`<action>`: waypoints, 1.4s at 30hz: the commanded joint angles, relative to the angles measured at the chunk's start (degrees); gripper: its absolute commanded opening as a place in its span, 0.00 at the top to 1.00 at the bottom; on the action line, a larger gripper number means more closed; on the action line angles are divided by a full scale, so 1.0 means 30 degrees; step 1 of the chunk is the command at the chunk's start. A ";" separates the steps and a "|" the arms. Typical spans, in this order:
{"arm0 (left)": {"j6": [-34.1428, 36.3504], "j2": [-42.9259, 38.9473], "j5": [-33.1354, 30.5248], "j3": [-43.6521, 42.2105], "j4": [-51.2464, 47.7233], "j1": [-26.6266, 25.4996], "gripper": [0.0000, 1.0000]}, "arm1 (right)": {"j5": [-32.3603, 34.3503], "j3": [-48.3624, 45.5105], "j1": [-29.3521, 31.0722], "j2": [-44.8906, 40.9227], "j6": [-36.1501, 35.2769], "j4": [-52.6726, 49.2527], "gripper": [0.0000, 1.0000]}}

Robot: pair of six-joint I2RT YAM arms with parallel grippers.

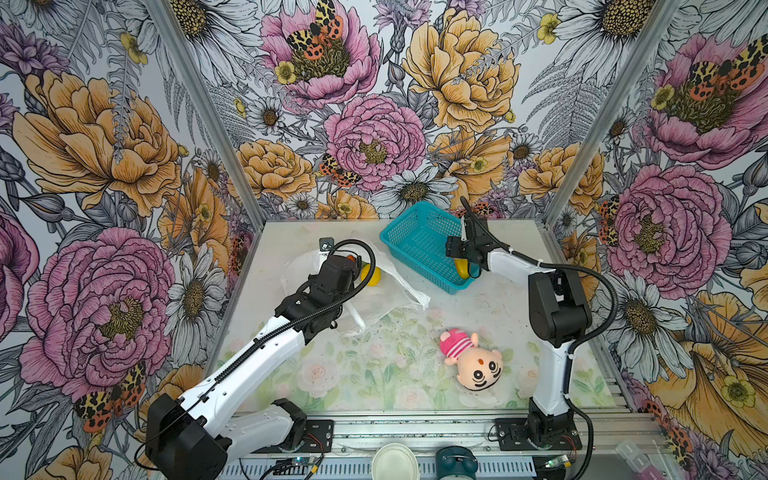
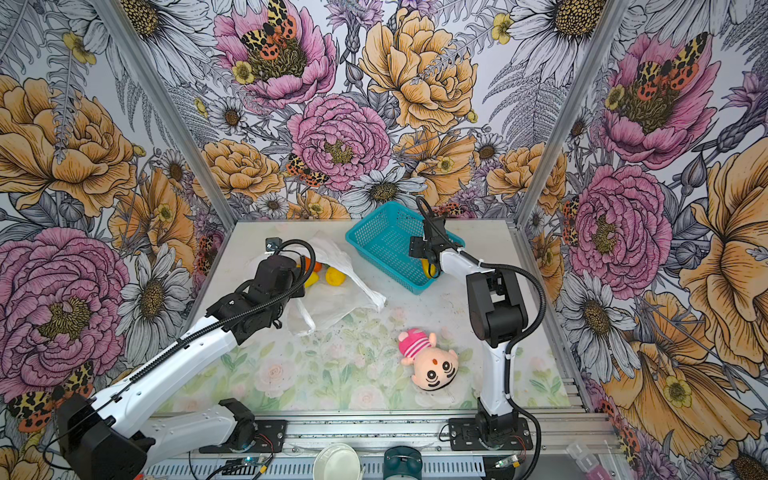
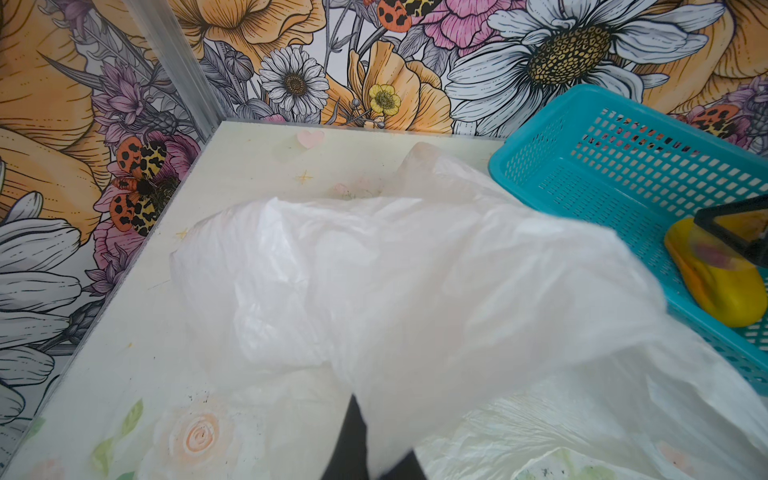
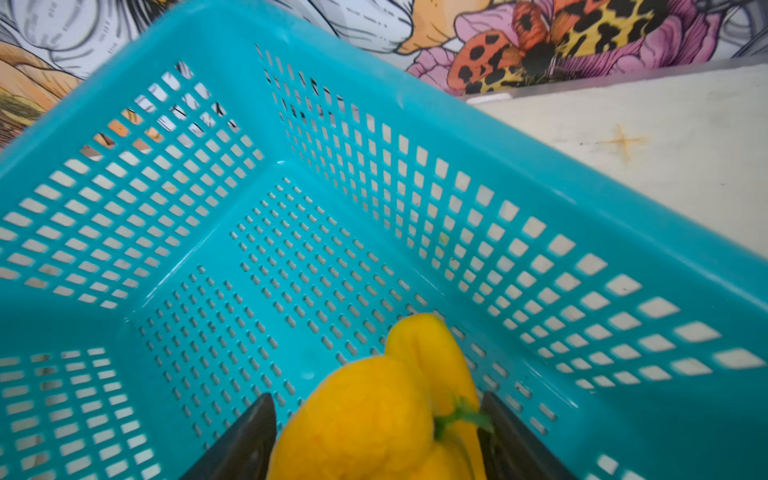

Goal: Untie the knot of the plastic bag and take out the fruit
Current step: 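Open the right gripper to release the pepper into the basket, then move the right gripper back into the bag and grasp another yellow fruit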

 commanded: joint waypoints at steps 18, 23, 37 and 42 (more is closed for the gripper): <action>0.0013 -0.0116 0.0187 -0.0269 0.0457 0.0129 1.00 | 0.0522 -0.8606 0.9010 -1.4283 -0.4588 0.6124 0.23; 0.0012 -0.0287 0.0192 -0.0309 0.0446 0.0136 1.00 | 0.0438 -1.0413 1.3697 -1.3946 -0.7890 0.8628 0.32; -0.0002 -0.0875 0.0206 -0.0372 0.0448 -0.0022 1.00 | 0.1913 -0.9956 1.5884 -0.6769 -0.8492 1.1975 0.58; 0.0015 -0.1140 -0.0024 -0.0453 0.0451 -0.0122 1.00 | 0.3764 -0.8815 1.4598 -0.3990 -0.6886 1.2583 0.63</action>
